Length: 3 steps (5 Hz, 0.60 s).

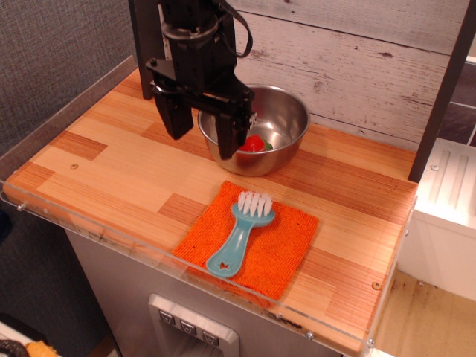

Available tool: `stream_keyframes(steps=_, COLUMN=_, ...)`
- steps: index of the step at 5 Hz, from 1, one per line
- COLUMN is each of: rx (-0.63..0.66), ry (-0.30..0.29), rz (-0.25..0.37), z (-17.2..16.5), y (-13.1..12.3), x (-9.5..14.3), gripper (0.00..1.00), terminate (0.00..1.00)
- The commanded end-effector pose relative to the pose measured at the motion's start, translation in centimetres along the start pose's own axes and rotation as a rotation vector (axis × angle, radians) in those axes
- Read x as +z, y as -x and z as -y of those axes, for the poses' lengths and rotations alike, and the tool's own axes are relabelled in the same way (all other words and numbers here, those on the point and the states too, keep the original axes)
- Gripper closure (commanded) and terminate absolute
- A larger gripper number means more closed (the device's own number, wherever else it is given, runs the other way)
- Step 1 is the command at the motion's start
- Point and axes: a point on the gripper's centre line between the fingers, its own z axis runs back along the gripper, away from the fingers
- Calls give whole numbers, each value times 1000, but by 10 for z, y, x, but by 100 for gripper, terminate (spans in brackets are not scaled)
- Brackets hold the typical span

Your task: Place the brush on the orange cloth.

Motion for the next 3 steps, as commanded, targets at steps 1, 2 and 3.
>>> stream_keyframes(steps=1, rx=91, ry=-7, rz=17, z=-16, y=-5, x=9, gripper=0, terminate=0)
stream_keyframes(steps=2, rx=91, ry=-7, rz=17, z=-16, y=-5, x=9, gripper=0, terminate=0)
stream_keyframes(steps=3, rx=91, ry=-7, rz=17, z=-16, y=-5, x=9, gripper=0, terminate=100)
